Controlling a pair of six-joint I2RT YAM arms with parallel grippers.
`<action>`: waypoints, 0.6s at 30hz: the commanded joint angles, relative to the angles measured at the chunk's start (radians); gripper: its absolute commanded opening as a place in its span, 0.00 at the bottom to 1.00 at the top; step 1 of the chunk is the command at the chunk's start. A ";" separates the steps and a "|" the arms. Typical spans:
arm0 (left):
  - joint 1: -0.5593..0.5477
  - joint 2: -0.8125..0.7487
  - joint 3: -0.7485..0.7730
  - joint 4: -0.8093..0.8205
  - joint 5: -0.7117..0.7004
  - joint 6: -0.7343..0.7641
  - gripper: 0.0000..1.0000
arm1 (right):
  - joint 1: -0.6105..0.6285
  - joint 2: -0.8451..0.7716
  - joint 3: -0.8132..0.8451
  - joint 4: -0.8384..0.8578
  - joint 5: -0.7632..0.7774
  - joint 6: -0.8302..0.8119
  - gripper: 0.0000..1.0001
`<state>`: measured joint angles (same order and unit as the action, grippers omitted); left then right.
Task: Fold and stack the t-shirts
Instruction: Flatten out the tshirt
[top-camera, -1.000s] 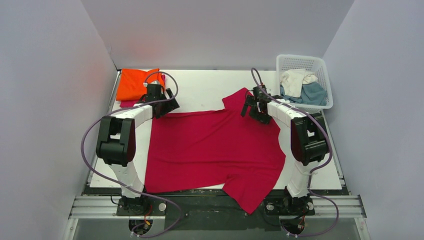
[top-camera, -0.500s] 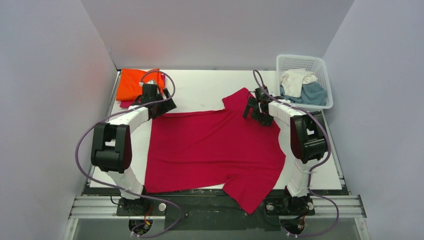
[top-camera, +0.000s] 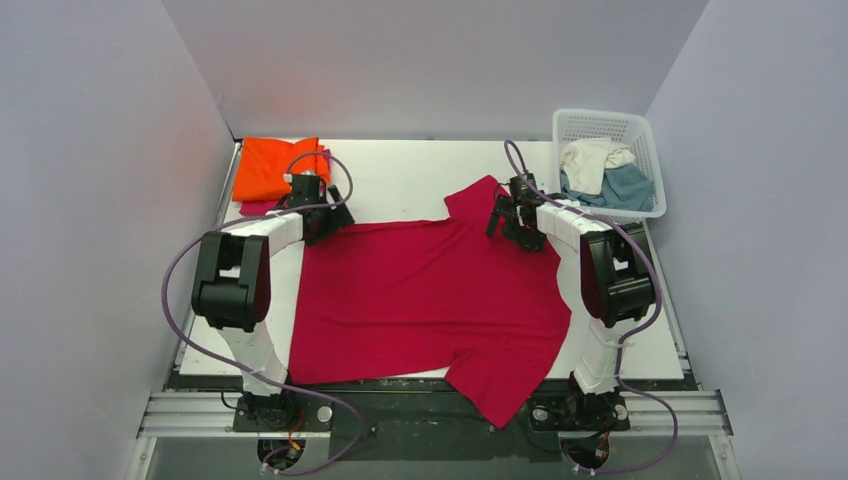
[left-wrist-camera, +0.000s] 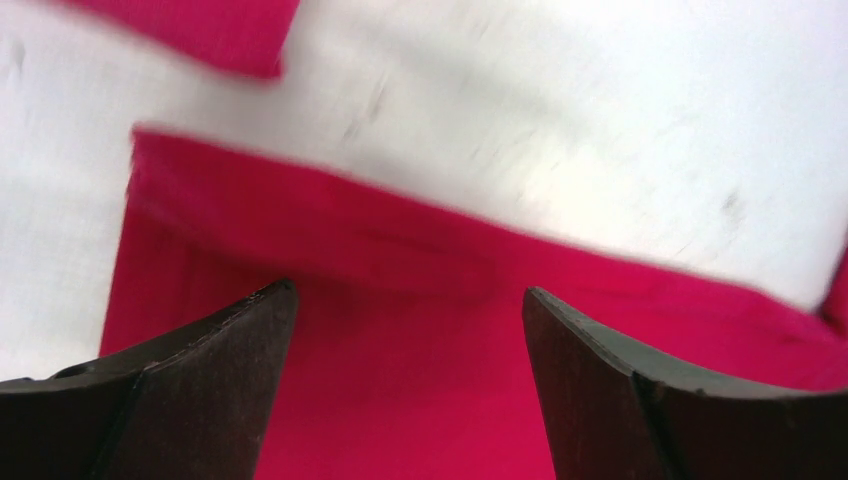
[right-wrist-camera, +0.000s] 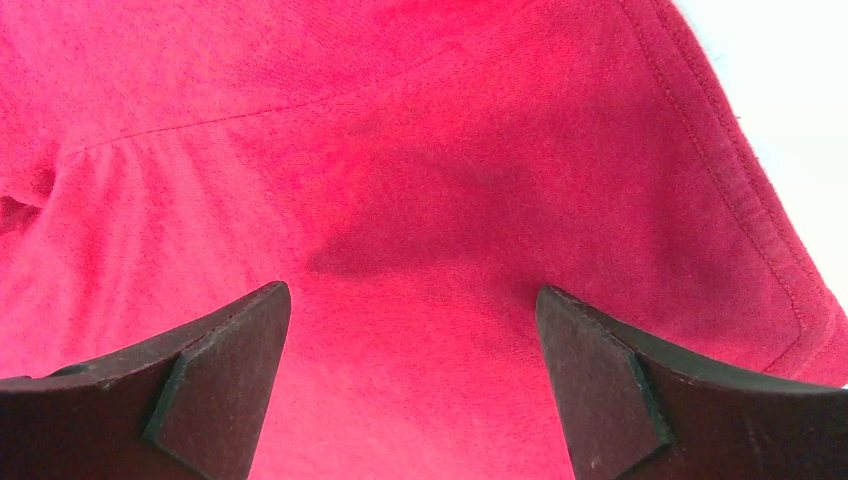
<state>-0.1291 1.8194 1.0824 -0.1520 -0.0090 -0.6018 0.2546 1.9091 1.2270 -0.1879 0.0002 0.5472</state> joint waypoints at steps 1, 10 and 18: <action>0.007 0.107 0.198 0.046 0.002 -0.016 0.94 | -0.010 -0.010 -0.029 -0.033 -0.003 -0.003 0.88; 0.043 0.353 0.687 -0.284 -0.129 -0.010 0.94 | -0.030 -0.018 -0.023 -0.065 0.041 -0.009 0.87; -0.010 0.281 0.791 -0.341 -0.130 0.080 0.94 | -0.031 -0.083 0.059 -0.112 0.049 -0.040 0.87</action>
<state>-0.0914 2.2169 1.8454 -0.4358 -0.1043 -0.5835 0.2310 1.9041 1.2308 -0.2096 0.0025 0.5369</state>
